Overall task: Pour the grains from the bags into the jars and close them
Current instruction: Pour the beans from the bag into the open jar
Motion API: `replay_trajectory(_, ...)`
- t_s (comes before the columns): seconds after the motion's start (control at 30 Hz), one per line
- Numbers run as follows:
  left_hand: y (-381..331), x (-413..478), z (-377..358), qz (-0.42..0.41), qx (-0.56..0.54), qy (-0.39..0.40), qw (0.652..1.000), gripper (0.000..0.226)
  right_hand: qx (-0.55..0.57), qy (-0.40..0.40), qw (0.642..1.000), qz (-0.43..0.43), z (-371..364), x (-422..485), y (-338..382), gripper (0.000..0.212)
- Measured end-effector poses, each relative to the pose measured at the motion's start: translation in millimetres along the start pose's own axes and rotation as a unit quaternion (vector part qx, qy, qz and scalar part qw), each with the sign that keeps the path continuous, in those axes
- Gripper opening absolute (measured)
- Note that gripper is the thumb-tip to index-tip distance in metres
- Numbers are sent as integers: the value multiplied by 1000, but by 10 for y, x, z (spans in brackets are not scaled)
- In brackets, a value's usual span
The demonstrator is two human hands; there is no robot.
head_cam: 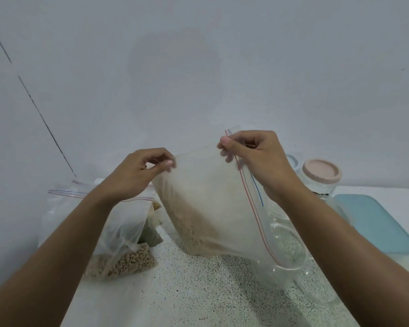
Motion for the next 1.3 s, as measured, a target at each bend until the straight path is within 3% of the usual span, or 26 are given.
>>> replay_trajectory(0.17,245,-13,-97,33,-29,32,999,18,-5,12,1000,-18,-16,-8,-133,15)
replay_trajectory(0.27,475,-5,-59,61,52,57,995,30,-3,18,1000,-13,-19,-16,-174,14)
replay_trajectory(0.4,711,-6,15,116,97,65,986,18,11,2,1000,-23,42,-39,-224,15)
replay_trajectory(0.5,817,16,14,126,-13,45,991,5,20,-6,999,-31,78,-52,-260,17)
replay_trajectory(0.6,880,4,-27,154,-89,16,984,15,20,-6,999,-35,98,-52,-294,14)
replay_trajectory(0.77,993,-6,-86,173,-112,1,979,12,-33,19,999,-14,95,-102,-310,3)
replay_trajectory(0.97,944,68,-104,163,-149,-9,975,14,-19,6,1000,9,98,-113,-228,4)
replay_trajectory(1.3,739,154,-6,182,-397,-39,899,19,66,-31,997,27,191,-154,-47,4)
Point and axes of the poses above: each hand's wrist, its own x-axis towards the middle knuckle, its own z-axis out of the back of the hand, y = z × x, the point moved 5 cm from there along x, towards the middle knuckle, and after that the axes turned 4 degrees about z, right-handed, at the moved point
